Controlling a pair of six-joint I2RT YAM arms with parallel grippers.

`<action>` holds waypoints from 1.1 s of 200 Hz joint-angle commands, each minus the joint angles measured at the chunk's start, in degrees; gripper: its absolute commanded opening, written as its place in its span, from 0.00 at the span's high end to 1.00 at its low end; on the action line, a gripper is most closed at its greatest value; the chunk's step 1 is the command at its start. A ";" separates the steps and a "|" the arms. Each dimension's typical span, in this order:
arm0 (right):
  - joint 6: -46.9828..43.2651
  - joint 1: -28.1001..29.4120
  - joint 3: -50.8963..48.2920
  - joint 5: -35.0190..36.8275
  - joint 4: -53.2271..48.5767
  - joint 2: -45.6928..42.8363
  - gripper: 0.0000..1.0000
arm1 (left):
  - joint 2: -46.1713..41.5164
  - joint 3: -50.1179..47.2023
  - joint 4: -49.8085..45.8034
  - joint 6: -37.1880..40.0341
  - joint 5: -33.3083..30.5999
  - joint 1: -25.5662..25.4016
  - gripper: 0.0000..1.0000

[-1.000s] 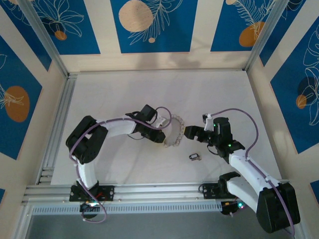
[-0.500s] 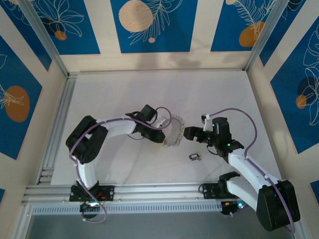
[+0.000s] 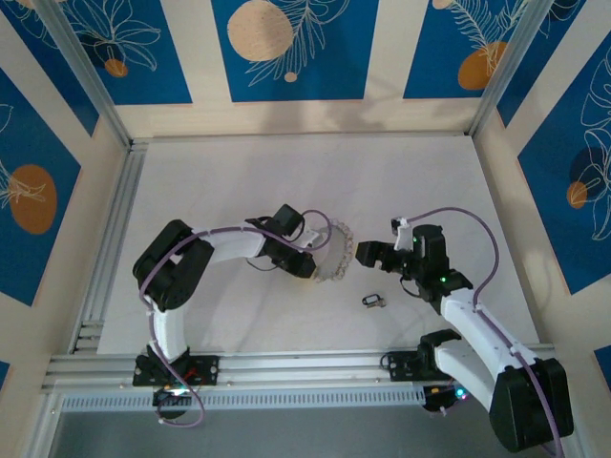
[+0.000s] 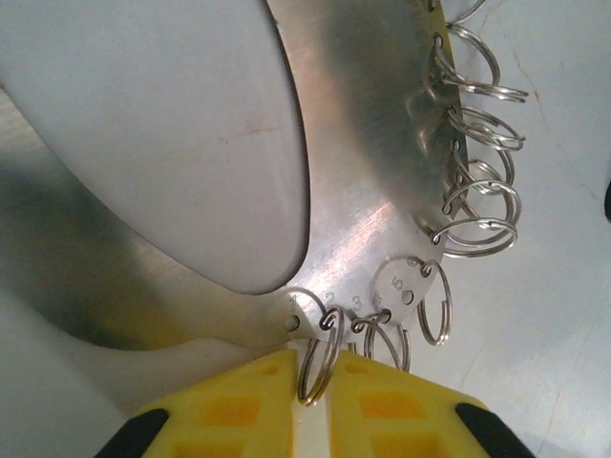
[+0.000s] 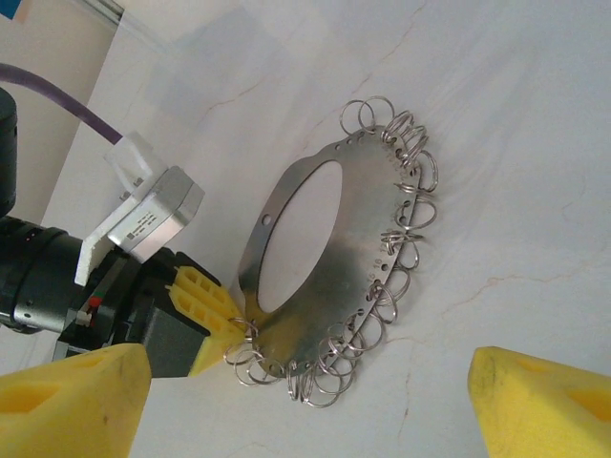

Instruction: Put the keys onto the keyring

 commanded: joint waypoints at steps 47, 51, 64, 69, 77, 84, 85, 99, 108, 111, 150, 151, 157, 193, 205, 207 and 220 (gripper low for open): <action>-2.17 -1.97 2.96 -2.74 -4.78 -0.96 0.15 | -4.71 -0.27 -2.38 1.03 -1.19 -0.96 1.00; -2.22 -1.94 3.08 -2.81 -4.83 -1.14 0.15 | -5.42 -0.43 -2.35 0.96 -1.26 -0.95 1.00; -2.34 -1.99 3.55 -3.13 -5.06 -1.92 0.15 | -7.95 -1.20 -2.59 1.10 -2.24 -0.98 1.00; -2.43 -2.00 3.78 -3.47 -5.23 -2.23 0.15 | -9.01 -1.40 -2.83 1.35 -2.84 -0.92 1.00; -2.74 -2.00 4.22 -4.19 -5.46 -2.79 0.16 | -10.63 -1.60 -3.49 1.80 -4.10 -0.98 1.00; -3.08 -1.78 4.74 -4.90 -5.95 -3.18 0.17 | -12.11 -1.66 -4.44 2.55 -5.44 -1.01 1.00; -3.16 -1.78 4.82 -4.99 -6.01 -3.22 0.17 | -12.41 -1.68 -4.55 2.63 -5.60 -0.99 1.00; -4.24 -0.98 6.12 -6.45 -7.26 -4.06 0.20 | -15.44 -1.37 -6.34 4.59 -7.62 -1.00 1.00; -5.39 -0.04 6.94 -7.35 -8.00 -4.59 0.21 | -17.45 -0.96 -7.45 5.93 -8.20 -1.02 1.00; -5.81 0.37 7.33 -7.48 -8.36 -4.82 0.22 | -18.13 -0.87 -7.76 6.35 -8.26 -0.98 1.00; -8.96 6.68 12.41 -11.09 -9.51 -6.32 0.24 | -27.40 1.38 -10.72 10.71 -5.70 -0.98 1.00; -9.00 6.76 12.53 -11.21 -9.46 -6.33 0.24 | -27.61 1.47 -10.77 10.79 -5.51 -0.98 1.00; -9.04 7.89 13.43 -12.05 -9.20 -6.42 0.25 | -29.07 1.86 -10.98 11.24 -4.41 -1.00 1.00; -10.45 14.76 19.01 -15.15 -7.19 -6.08 0.41 | -36.48 4.77 -11.55 12.11 2.54 -1.01 1.00; -10.58 16.37 21.00 -15.92 -6.25 -5.45 0.50 | -38.64 5.21 -10.85 11.72 4.39 -0.98 1.00; -10.66 16.72 21.30 -16.09 -6.09 -5.35 0.50 | -38.96 5.20 -10.65 11.61 4.55 -0.98 1.00; -11.00 17.97 23.90 -17.04 -5.52 -3.76 0.53 | -41.03 5.36 -9.38 11.29 5.53 -1.01 1.00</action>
